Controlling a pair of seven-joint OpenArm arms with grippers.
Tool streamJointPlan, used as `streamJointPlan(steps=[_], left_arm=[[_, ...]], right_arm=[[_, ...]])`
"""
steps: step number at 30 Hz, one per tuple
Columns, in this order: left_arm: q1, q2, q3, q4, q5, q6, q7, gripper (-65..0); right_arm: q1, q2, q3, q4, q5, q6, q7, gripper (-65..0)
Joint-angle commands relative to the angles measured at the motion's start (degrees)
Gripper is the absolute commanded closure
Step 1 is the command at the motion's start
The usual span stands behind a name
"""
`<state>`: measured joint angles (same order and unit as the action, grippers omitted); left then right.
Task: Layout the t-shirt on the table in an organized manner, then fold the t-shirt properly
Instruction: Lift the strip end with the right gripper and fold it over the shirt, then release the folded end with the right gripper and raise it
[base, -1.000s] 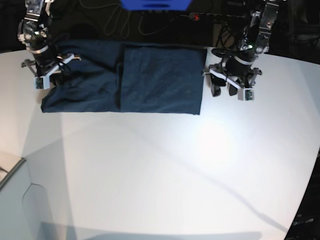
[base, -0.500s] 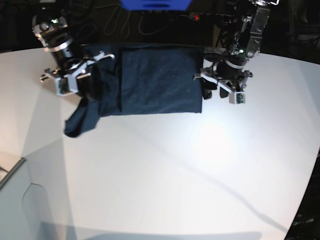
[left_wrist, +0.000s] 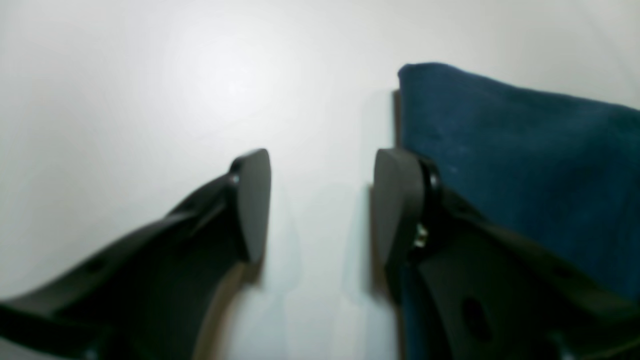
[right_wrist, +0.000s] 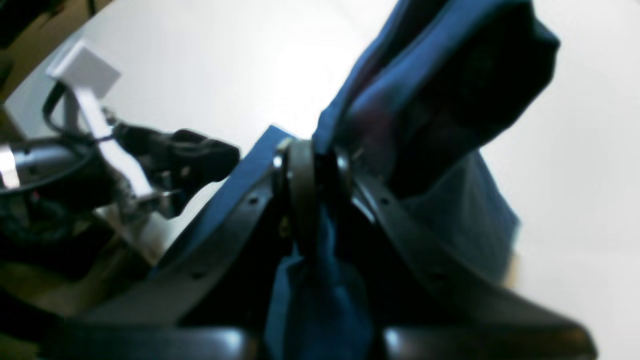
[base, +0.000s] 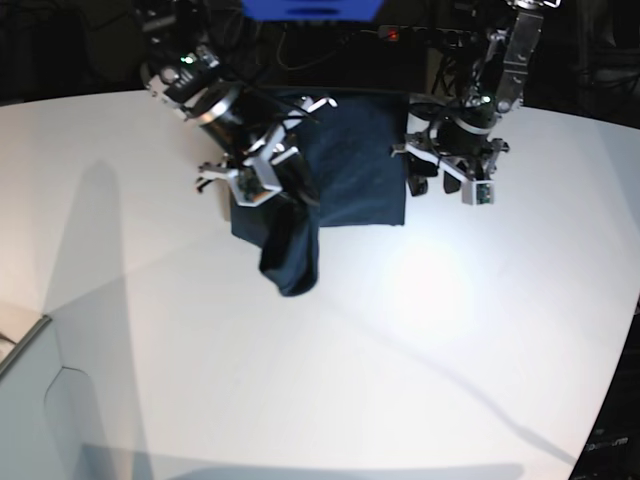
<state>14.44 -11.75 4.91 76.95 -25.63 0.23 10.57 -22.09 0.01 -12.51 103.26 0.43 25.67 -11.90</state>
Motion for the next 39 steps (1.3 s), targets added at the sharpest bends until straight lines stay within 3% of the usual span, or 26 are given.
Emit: streamJointPlan(steps=[1,11,22,31,39], left_arm=[[0.6,-0.3,-0.3,0.9,-0.1,-0.1,-0.2,-32.5],[0.8,-1.7,-0.5,0.9,-0.1,-0.1,-0.2,-32.5],[0.8,-1.8,-0.6,0.9,-0.1,-0.1,-0.3,-32.5],[5.6,-3.0,-13.0,7.7,-0.1,-0.2,-0.2,-32.5],[5.8,-3.0,-14.1,7.7,-0.1,-0.2,-0.2,-32.5]], right_arm=[[0.8,-0.1,-1.2,-0.1,0.8,0.2,1.7,0.0],[6.3,-0.1,-11.6,-8.8,0.8,0.2,1.7,0.0],[11.9,-0.1,-14.0,-19.9,0.8,0.2,1.7,0.0],[12.3,-0.1,-15.4,-20.7,0.8,0.2,1.7,0.0],[13.1,-0.1,-18.6,-20.8,0.8,0.2,1.7,0.0]])
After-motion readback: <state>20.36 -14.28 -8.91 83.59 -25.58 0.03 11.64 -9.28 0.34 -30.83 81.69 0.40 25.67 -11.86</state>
